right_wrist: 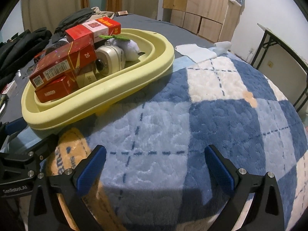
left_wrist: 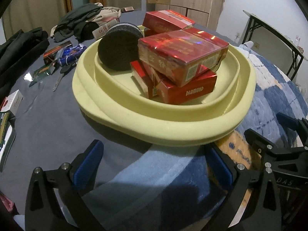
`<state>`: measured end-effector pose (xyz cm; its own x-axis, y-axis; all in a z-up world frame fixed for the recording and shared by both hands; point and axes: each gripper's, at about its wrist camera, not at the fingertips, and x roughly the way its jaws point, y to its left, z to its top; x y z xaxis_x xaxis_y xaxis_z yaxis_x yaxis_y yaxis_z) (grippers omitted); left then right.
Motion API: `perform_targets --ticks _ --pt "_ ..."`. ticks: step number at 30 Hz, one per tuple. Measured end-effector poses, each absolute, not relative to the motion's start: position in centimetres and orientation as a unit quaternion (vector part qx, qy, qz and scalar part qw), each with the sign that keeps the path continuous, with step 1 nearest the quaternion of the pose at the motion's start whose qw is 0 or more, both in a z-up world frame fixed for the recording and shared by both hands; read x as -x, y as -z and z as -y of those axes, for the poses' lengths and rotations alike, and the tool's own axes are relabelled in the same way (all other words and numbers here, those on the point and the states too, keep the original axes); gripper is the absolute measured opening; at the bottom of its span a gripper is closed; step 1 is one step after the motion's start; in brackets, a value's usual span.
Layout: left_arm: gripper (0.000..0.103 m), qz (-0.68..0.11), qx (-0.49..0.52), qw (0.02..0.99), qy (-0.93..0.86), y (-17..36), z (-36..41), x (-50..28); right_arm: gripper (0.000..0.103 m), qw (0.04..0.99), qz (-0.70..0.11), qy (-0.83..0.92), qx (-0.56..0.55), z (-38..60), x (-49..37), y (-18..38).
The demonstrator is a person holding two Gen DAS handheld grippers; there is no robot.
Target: Organize rigid objects
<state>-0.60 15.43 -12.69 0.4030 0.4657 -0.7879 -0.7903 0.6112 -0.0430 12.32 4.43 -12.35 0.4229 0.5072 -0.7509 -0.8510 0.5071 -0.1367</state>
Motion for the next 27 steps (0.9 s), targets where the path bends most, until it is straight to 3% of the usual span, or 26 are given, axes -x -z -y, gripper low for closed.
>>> perform_targets --ticks 27 --pt "0.103 -0.385 0.211 0.811 -0.387 12.69 -15.48 0.56 0.103 0.802 -0.331 -0.424 0.259 -4.29 -12.26 12.30"
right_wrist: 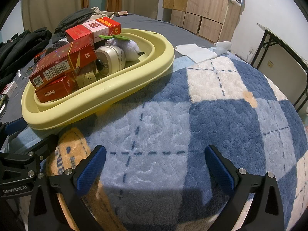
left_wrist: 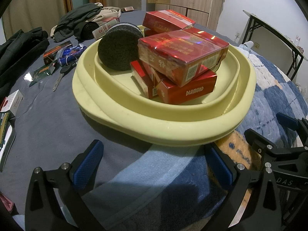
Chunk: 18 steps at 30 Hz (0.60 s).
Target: Organize rigid objects
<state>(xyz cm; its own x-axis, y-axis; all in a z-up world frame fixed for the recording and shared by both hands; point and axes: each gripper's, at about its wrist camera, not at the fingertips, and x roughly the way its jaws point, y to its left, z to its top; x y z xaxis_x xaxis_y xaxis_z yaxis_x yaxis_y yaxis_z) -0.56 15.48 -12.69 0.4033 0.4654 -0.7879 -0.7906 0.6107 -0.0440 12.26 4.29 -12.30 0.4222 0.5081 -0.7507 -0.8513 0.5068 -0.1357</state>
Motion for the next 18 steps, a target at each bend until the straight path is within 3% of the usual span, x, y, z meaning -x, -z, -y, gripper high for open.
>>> perform_targets --ticks 18 --pt "0.103 -0.385 0.211 0.811 -0.387 12.70 -15.43 0.52 0.103 0.802 -0.331 -0.424 0.259 -4.43 -12.26 12.35"
